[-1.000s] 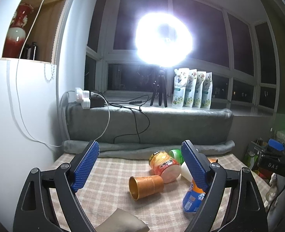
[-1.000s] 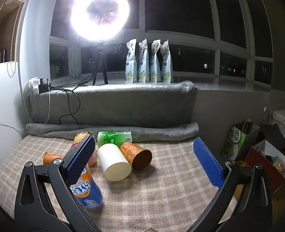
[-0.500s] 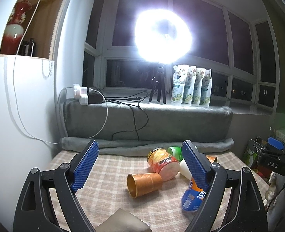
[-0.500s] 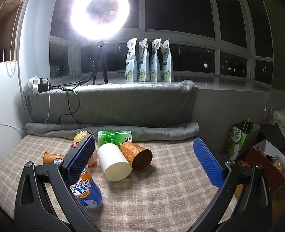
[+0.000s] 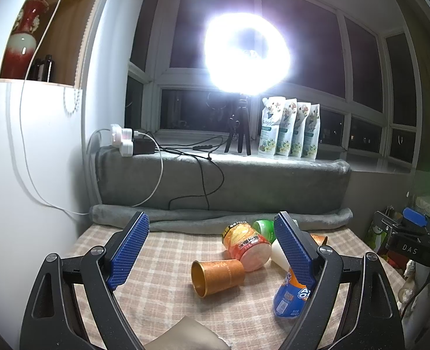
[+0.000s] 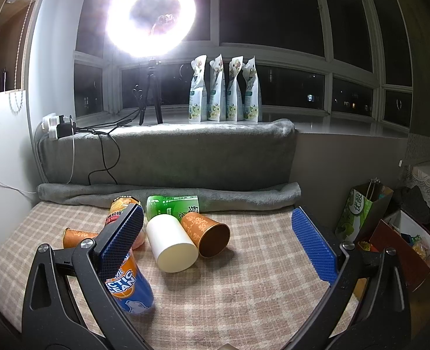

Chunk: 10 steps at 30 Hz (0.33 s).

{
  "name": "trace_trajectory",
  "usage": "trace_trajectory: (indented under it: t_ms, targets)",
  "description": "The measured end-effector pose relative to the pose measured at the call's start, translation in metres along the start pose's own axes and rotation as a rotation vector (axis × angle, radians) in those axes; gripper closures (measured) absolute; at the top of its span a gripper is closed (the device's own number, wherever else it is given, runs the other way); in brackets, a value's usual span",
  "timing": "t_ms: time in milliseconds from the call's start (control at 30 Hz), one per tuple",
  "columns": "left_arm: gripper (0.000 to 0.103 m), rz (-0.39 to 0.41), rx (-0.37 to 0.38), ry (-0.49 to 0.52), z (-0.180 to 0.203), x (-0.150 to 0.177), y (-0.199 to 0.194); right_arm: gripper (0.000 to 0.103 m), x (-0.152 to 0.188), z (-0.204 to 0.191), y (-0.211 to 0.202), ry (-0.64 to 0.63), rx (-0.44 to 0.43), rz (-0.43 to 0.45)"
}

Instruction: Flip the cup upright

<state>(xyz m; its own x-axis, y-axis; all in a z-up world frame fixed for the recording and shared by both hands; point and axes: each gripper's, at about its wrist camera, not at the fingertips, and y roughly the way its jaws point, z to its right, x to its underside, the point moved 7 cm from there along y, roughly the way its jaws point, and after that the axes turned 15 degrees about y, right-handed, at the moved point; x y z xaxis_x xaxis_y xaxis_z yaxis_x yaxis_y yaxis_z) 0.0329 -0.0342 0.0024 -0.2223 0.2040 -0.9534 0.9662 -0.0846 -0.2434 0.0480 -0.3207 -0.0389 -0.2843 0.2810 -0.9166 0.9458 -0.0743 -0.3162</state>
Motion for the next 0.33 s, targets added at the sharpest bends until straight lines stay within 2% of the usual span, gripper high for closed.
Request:
trace_trajectory:
  t_ms: [333]
  targets:
    - [0.015,0.005,-0.007,0.003,-0.0001,0.0005,-0.0002,0.0,0.0094,0.0063,0.0042,0.006,0.004,-0.016]
